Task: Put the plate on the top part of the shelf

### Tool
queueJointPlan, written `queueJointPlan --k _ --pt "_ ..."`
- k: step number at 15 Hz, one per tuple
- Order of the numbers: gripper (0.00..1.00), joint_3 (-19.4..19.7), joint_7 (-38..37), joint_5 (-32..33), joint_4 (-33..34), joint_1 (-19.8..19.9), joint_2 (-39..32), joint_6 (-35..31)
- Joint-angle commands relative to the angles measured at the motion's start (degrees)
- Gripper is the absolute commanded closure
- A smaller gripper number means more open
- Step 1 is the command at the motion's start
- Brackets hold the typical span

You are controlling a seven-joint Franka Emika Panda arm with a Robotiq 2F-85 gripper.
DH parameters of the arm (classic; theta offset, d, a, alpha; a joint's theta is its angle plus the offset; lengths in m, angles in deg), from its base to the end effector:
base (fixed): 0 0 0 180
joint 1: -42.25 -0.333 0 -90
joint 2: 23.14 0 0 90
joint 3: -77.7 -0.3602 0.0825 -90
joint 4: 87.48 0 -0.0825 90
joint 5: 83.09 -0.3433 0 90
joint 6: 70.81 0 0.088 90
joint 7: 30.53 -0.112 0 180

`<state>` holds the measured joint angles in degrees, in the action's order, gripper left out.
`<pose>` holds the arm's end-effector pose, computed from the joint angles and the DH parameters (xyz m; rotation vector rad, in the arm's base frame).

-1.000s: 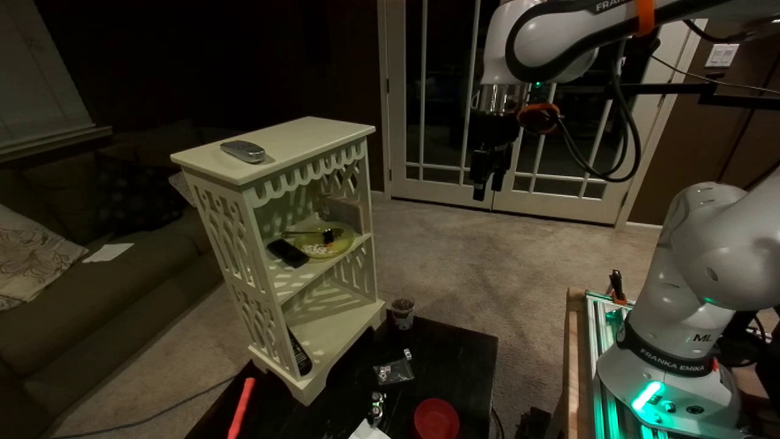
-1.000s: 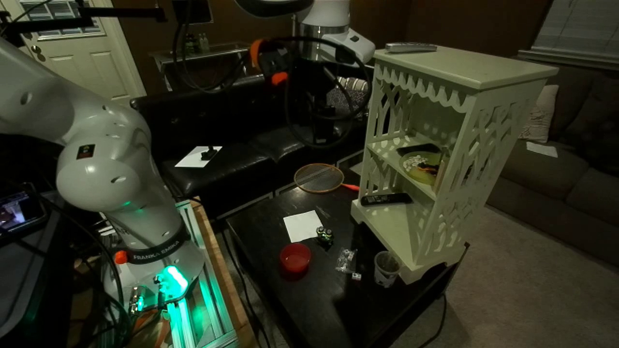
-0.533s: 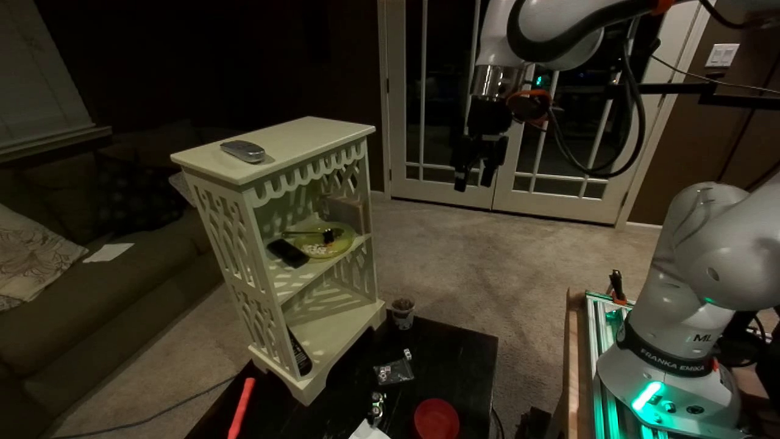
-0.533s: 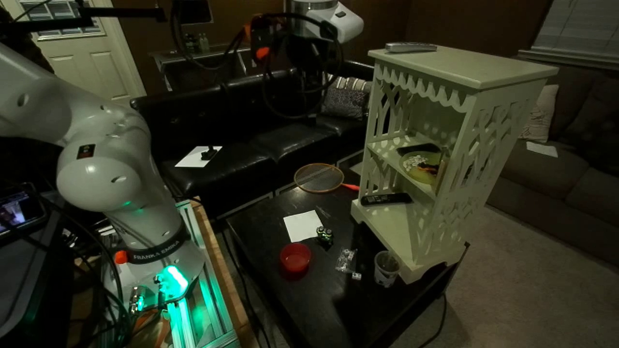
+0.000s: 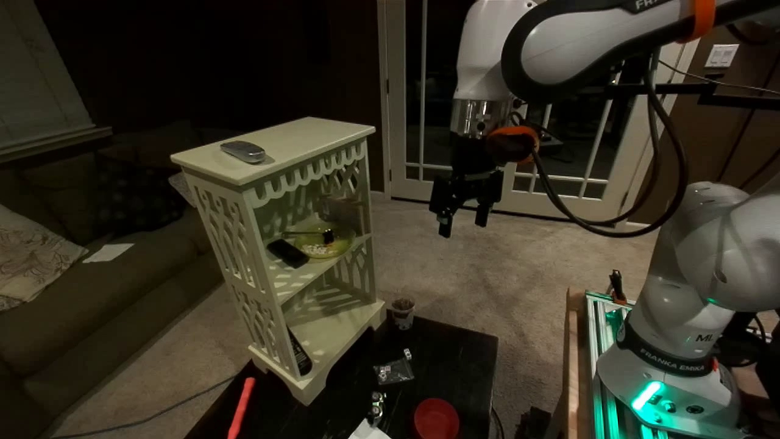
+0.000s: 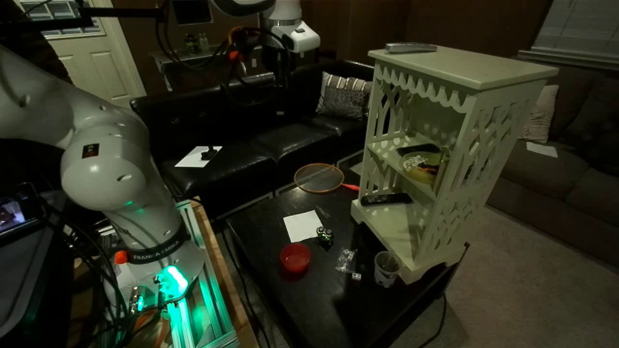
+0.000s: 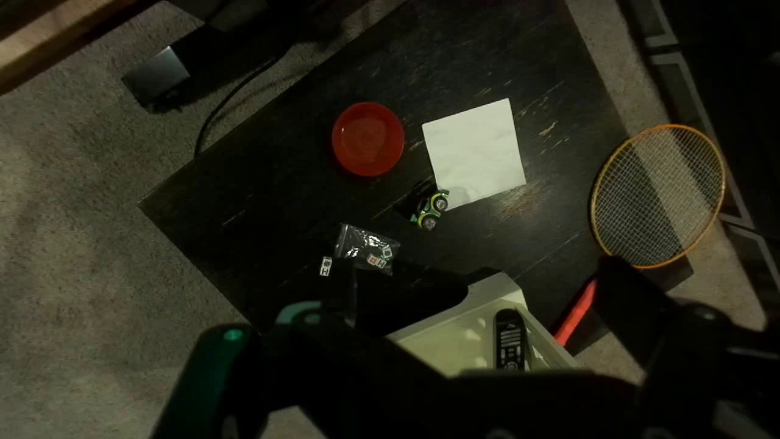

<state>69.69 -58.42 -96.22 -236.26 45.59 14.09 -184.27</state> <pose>0.2885 0.0458 0.5097 -2.9091 0.7746 0.0044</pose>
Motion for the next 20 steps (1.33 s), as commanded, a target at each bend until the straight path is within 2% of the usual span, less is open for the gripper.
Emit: queueJointPlan --k 1,3,5,10,13,14,15,17,20 --pt "0.00 0.3 -0.1 0.1 0.1 -0.1 0.0 0.1" --pt "0.00 -1.3 -7.9 -2.2 1.0 1.4 -3.6 -1.5" --pt "0.00 -2.7 -13.7 -3.0 0.1 1.5 -7.3 -7.4" --pt "0.00 -3.8 -26.4 -3.6 0.2 0.6 -19.6 -28.8" --pt "0.00 -3.1 -33.7 -0.4 1.9 1.8 -26.7 -40.5" --pt "0.00 -3.4 -37.8 2.6 2.2 3.0 -28.3 -43.3" --pt "0.00 -1.3 -32.0 -0.2 -0.2 -0.2 -24.3 -39.7" --pt "0.00 -1.0 -35.1 1.5 0.9 0.5 -27.4 -42.6" --pt "0.00 -0.9 -35.9 1.6 1.8 0.6 -28.3 -43.0"
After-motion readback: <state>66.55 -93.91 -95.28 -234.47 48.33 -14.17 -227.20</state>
